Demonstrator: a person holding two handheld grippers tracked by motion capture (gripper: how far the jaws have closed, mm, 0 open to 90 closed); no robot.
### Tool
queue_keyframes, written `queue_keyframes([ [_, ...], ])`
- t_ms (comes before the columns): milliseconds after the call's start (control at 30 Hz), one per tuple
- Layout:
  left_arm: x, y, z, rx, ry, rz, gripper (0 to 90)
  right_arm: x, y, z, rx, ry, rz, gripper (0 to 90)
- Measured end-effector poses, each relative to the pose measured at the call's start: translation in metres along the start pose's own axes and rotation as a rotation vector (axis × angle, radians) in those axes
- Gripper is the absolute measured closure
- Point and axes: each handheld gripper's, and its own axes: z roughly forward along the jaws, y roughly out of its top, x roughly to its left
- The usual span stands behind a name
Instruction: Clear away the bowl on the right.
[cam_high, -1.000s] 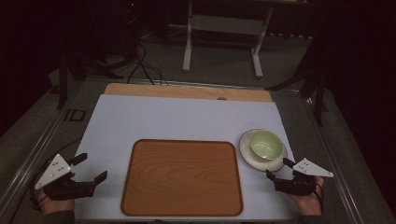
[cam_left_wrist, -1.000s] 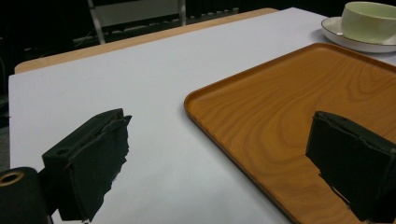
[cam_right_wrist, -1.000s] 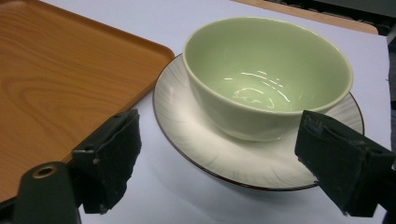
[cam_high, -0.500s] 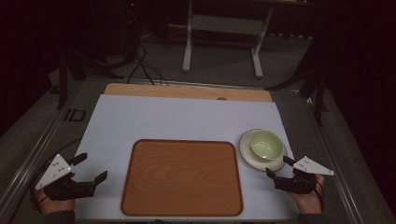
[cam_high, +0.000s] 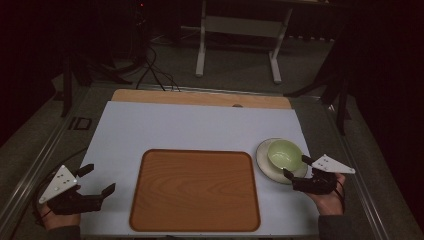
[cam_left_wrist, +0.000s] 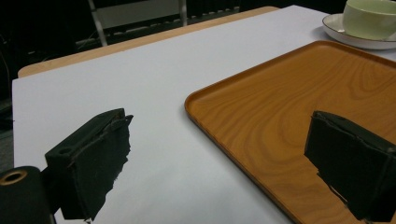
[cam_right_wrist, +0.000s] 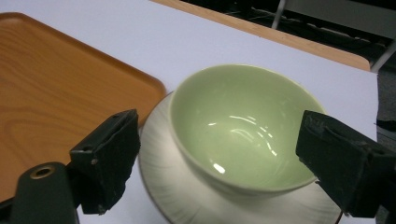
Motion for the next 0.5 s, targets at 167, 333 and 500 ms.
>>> queue_keyframes([
  [167, 0.0, 0.0, 0.0, -0.001, 0.005, -0.003, 8.2, -0.009, 0.005, 0.006, 0.007, -0.006, 0.001, 12.7],
  [333, 0.001, 0.0, 0.0, -0.001, 0.005, -0.006, 8.8, -0.018, 0.01, 0.012, 0.023, -0.024, -0.005, 12.5],
  [500, 0.0, 0.0, 0.0, -0.001, 0.006, -0.005, 9.6, -0.029, 0.011, 0.02, 0.023, -0.043, 0.025, 12.5],
])
